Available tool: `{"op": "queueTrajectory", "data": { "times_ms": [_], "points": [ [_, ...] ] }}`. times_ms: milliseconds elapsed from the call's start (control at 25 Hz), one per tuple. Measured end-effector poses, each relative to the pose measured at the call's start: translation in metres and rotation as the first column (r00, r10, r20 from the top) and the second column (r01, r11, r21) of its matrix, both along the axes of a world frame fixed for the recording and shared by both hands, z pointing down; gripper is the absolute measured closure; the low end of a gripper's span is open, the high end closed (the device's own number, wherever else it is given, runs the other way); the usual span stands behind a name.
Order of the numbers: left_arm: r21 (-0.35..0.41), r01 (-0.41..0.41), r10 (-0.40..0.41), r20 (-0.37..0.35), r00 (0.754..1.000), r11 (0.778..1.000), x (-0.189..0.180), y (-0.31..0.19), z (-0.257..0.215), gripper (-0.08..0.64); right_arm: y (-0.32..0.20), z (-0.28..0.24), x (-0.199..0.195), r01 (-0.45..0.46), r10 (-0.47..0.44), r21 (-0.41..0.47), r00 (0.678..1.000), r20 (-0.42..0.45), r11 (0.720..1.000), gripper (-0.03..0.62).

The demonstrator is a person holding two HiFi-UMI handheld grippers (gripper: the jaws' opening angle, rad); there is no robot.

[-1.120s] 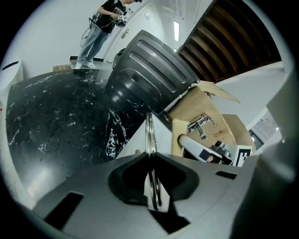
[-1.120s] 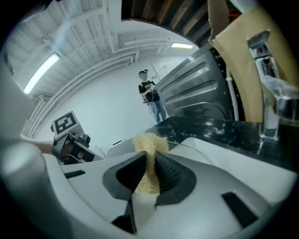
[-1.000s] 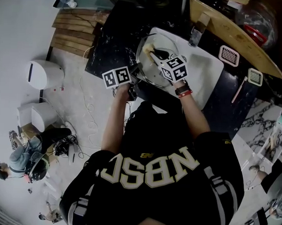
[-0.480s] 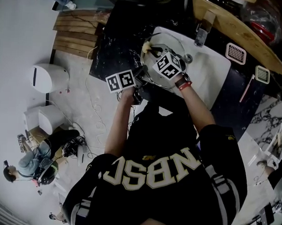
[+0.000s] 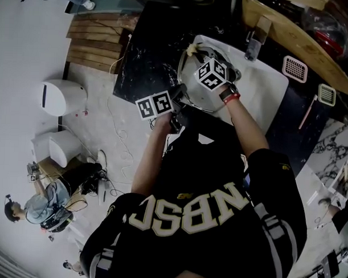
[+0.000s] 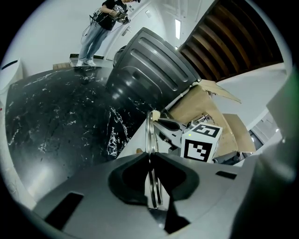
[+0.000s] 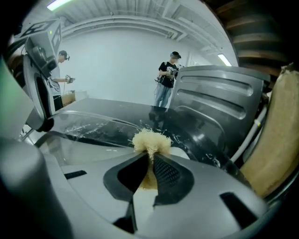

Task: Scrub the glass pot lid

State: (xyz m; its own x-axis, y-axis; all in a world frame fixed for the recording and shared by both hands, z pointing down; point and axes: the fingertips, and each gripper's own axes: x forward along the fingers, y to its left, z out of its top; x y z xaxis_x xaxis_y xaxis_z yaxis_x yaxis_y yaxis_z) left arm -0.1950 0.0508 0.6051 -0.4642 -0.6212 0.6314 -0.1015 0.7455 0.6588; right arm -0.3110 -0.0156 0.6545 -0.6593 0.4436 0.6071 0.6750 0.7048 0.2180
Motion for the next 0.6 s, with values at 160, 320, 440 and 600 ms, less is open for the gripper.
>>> {"op": "queueTrajectory", "data": {
  "times_ms": [160, 320, 440, 600],
  "points": [
    [0.001, 0.002, -0.002, -0.002, 1.000, 1.000, -0.001, 0.000, 0.001, 0.500, -0.021, 0.020, -0.010, -0.062, 0.063, 0.041, 0.998, -0.022, 0.997, 0.549],
    [-0.007, -0.004, 0.004, -0.002, 1.000, 1.000, 0.000, -0.002, 0.000, 0.500, -0.043, 0.041, -0.016, -0.108, 0.114, 0.096, 0.992, -0.056, 0.990, 0.549],
    [0.005, -0.009, 0.009, 0.000, 1.000, 1.000, -0.001, -0.004, -0.001, 0.500, -0.060, 0.052, -0.020, -0.118, 0.127, 0.154, 0.991, -0.049, 0.981, 0.551],
    [-0.004, -0.005, 0.005, -0.002, 1.000, 1.000, 0.001, -0.002, 0.000, 0.500, -0.075, 0.071, -0.012, -0.101, 0.120, 0.228, 0.990, -0.071, 0.968, 0.551]
  ]
}}
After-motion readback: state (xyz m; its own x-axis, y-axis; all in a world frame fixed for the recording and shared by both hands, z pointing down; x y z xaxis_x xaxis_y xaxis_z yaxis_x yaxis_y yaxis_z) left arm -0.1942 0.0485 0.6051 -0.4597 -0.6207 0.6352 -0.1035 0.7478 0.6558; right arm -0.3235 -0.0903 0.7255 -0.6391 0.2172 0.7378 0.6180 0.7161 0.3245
